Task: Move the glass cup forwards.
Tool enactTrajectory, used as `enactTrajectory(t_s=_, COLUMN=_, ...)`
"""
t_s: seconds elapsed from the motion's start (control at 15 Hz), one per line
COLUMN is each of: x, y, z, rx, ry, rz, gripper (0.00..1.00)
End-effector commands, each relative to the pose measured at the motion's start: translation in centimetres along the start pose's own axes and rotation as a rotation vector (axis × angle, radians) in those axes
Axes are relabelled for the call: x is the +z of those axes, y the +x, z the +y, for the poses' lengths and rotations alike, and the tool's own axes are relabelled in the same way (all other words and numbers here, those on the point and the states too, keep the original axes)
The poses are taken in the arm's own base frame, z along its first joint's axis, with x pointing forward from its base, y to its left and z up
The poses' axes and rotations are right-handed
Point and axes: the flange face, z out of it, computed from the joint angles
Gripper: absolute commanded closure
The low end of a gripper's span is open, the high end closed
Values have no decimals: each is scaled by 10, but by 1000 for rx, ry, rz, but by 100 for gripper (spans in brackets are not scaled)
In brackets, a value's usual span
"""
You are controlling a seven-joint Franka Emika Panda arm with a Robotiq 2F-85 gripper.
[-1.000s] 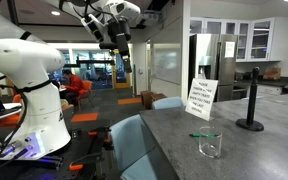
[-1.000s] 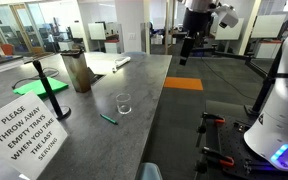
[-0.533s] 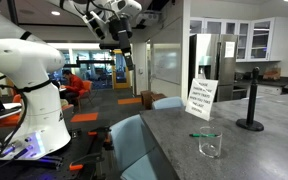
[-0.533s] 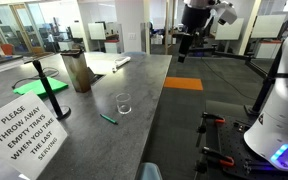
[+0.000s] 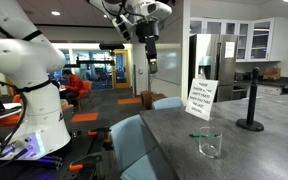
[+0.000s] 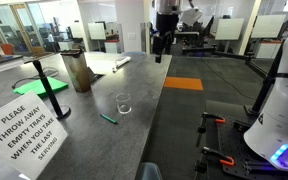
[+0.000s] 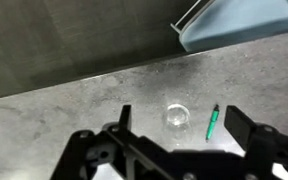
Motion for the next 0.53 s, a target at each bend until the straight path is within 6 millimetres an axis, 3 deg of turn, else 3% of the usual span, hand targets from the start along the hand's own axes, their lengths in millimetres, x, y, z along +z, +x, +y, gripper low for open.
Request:
enactTrajectory(t_s=0.0, x=49, y=66, z=16, rx=97, ry=42, rz=-54, gripper=0)
enactTrajectory(t_s=0.2, x=99, y=114, z=22, rx=161, ry=107, rz=-76, gripper=0)
enactTrajectory(t_s=0.47, x=153, y=158, z=20, rx=236, ry=133, rz=-123, gripper=0)
